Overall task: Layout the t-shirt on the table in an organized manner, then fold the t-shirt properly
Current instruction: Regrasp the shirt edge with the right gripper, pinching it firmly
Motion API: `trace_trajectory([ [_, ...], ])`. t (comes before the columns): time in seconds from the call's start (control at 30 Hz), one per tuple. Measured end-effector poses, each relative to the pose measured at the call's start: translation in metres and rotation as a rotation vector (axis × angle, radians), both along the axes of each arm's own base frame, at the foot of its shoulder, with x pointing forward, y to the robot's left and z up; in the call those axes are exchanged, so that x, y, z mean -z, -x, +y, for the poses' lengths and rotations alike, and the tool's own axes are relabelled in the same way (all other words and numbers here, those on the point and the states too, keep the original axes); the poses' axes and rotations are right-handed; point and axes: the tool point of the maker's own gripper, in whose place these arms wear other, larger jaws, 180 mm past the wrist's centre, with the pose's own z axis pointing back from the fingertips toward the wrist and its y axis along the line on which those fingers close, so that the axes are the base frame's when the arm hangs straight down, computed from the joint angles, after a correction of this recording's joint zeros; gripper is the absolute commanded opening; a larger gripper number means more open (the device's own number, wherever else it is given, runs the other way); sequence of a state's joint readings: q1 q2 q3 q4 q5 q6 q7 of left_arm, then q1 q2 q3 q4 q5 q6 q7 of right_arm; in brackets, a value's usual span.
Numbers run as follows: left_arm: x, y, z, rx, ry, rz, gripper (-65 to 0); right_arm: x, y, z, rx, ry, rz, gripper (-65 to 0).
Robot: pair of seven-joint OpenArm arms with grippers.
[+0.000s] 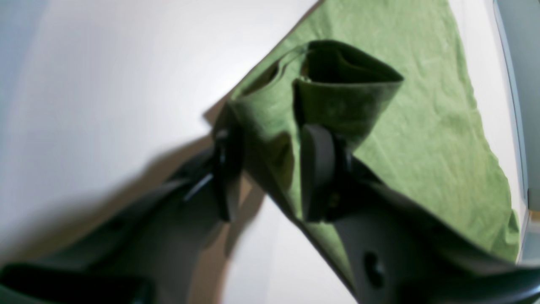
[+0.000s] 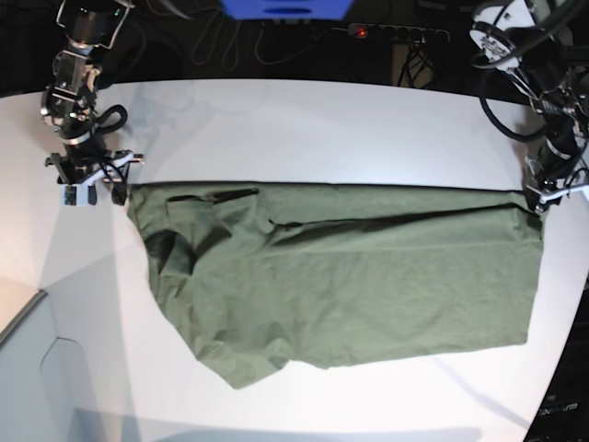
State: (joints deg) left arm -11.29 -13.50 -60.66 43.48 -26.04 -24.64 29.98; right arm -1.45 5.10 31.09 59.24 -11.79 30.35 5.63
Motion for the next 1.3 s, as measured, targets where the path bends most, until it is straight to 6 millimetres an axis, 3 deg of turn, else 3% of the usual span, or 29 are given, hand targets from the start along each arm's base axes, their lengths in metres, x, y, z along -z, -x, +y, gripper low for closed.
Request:
trace_trajectory([
  [0.1,0.003,0.002,-0.003,0.007,0.009,0.014,-65.0,0.000,0.000,0.000,0.000,0.001,0.000,-31.0],
  [0.33,0.005,0.002,-0.004,0.011,0.012,0.020,-65.0,0.000,0.000,-0.001,0.000,0.002,0.000,-30.4],
  [0.53,0.004,0.002,-0.003,0.011,0.012,0.021,-65.0,-0.003,-0.005,-0.001,-0.001,0.002,-0.009,-24.2],
  [0.67,0.004,0.002,-0.003,0.011,0.012,0.021,-65.0,-0.003,-0.005,0.001,-0.002,-0.002,-0.008,-23.5],
  [1.0,0.004,0.002,-0.003,0.012,0.012,0.022,-65.0,-0.047,-0.021,0.025,-0.071,0.007,-0.136,-23.5],
  [1.3,0.004,0.002,-0.003,0.012,0.012,0.021,-65.0,-0.018,-0.010,0.065,-0.136,-0.061,-0.064,-23.5],
])
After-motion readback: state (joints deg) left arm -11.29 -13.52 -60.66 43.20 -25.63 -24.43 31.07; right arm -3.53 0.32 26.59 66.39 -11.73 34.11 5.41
